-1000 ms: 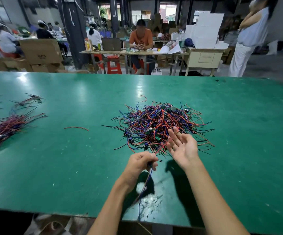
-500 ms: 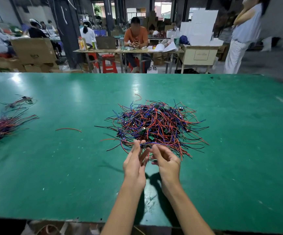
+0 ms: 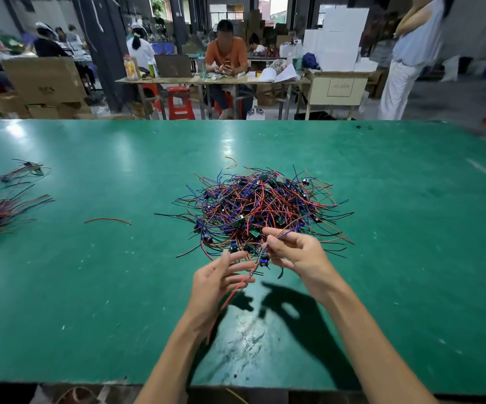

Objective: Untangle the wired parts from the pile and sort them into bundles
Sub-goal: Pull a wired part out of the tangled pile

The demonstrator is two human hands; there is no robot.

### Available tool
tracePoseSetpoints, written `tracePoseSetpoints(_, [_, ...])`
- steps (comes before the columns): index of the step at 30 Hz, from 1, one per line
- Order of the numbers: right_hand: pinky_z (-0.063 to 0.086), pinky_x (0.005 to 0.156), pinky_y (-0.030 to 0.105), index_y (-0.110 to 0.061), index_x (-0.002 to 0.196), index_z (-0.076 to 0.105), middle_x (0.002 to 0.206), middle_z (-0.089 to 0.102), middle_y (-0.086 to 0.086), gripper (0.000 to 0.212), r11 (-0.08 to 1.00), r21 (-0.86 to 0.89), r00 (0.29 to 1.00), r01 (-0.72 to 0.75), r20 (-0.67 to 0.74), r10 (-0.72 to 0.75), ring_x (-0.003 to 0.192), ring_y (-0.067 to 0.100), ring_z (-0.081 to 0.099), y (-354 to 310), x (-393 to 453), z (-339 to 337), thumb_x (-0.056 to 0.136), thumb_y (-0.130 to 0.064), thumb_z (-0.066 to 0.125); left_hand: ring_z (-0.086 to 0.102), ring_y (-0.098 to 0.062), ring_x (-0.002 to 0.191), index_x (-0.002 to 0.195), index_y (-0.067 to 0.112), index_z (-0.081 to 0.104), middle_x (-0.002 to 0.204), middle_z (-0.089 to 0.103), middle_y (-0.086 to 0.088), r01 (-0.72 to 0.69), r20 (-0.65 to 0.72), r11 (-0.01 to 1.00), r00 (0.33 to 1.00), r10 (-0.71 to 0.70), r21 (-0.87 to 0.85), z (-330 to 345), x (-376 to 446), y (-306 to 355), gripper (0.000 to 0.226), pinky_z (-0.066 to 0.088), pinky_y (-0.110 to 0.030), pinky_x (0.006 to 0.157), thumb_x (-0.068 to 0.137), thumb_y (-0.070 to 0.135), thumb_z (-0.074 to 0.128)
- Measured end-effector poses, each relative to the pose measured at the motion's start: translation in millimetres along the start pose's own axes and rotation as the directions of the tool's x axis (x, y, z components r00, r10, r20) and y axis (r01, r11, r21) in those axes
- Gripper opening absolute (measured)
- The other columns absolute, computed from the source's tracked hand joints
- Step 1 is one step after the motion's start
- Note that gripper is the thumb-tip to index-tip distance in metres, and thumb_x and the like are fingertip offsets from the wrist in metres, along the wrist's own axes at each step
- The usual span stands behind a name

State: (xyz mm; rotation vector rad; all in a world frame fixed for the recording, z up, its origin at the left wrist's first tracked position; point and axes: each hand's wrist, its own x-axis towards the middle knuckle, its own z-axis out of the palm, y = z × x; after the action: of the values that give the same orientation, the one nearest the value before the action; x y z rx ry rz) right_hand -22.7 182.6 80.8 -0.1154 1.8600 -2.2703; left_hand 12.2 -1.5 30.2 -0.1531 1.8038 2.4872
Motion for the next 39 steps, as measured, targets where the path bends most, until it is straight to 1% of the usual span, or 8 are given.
tracePoseSetpoints(6, [0.052,0.077,0.023,-0.01,0.128,0.063,0.081,0.075,0.008,0.035,0.931,-0.339,0.987,0.134,-0.038,-0.156,0.075,0.012,0.068,14,6,-2,0.094,-0.006,0.069,0.077,-0.022,0.087,0.111,0.021,0.075,0.096,0.079,-0.006,-0.061,0.158,0.96,0.987,0.017,0.272,21,4,9,0.026,0.059,-0.026,0.079,0.086,0.025,0.078])
tracePoseSetpoints(9, [0.054,0.09,0.026,-0.014,0.123,0.06,0.086,0.079,0.005,0.034,0.922,-0.347,0.977,0.169,-0.065,-0.204,0.088,0.018,0.074,21,5,-3,0.091,-0.012,0.074,0.076,-0.024,0.084,0.111,0.011,0.073,0.097,0.078,-0.008,0.002,0.125,0.98,0.992,-0.028,0.2,27,3,4,0.021,0.06,-0.031,0.082,0.092,0.005,0.07])
tracePoseSetpoints(12, [0.056,0.082,0.023,-0.013,0.101,0.07,0.086,0.079,0.004,0.012,0.945,-0.286,0.977,0.16,-0.094,-0.194,0.085,0.017,0.076,26,5,-1,0.09,-0.014,0.075,0.073,-0.025,0.071,0.106,0.009,0.073,0.091,0.074,-0.007,0.079,0.096,0.994,0.992,-0.086,0.073,34,4,2,0.026,0.059,-0.027,0.064,0.094,-0.006,0.057])
tracePoseSetpoints(19, [0.048,0.065,0.013,-0.014,0.095,0.08,0.081,0.078,-0.004,0.016,0.949,-0.294,0.978,0.109,-0.137,-0.155,0.071,0.001,0.067,36,-4,9,0.098,-0.019,0.066,0.045,-0.009,0.044,0.087,0.012,0.079,0.065,0.06,-0.001,0.042,-0.087,0.998,0.996,-0.037,0.057,44,5,-7,0.02,0.031,-0.017,0.038,0.097,0.019,0.064])
tracePoseSetpoints(22, [0.057,0.068,0.036,-0.02,0.093,0.079,0.078,0.075,-0.002,0.018,0.934,-0.345,0.968,0.096,-0.187,-0.168,0.068,0.017,0.068,45,-8,19,0.1,-0.021,0.061,0.049,-0.012,0.044,0.08,0.008,0.078,0.068,0.067,-0.007,0.0,-0.107,0.996,0.994,0.01,0.091,48,4,-7,0.022,0.036,-0.02,0.038,0.096,0.014,0.063])
tracePoseSetpoints(29, [0.052,0.073,0.033,-0.021,0.077,0.073,0.079,0.072,-0.002,0.027,0.96,-0.28,0.939,-0.018,-0.334,-0.08,0.077,0.015,0.063,40,-2,30,0.096,-0.017,0.053,0.041,-0.012,0.036,0.057,0.013,0.072,0.046,0.055,-0.001,-0.116,0.065,0.9,0.993,0.098,0.42,41,-4,15,0.039,0.033,-0.02,0.04,0.095,0.018,0.066])
tracePoseSetpoints(36, [0.043,0.063,0.035,-0.017,0.088,0.075,0.094,0.068,0.018,0.03,0.984,-0.177,0.904,-0.026,-0.424,-0.052,0.076,0.021,0.057,10,12,17,0.093,-0.024,0.047,0.045,-0.017,0.044,0.081,0.009,0.082,0.068,0.065,-0.005,-0.079,0.215,0.904,0.976,-0.015,0.42,37,-7,25,0.017,0.031,-0.022,0.041,0.091,0.015,0.07])
tracePoseSetpoints(39, [0.044,0.057,0.028,-0.021,0.083,0.074,0.091,0.072,0.002,0.029,0.992,-0.123,0.878,-0.015,-0.476,-0.046,0.069,0.015,0.057,8,11,13,0.093,-0.02,0.048,0.045,-0.015,0.044,0.084,0.009,0.082,0.071,0.068,-0.007,-0.028,0.262,0.925,0.962,-0.079,0.379,31,-7,23,0.019,0.032,-0.021,0.041,0.094,0.015,0.066])
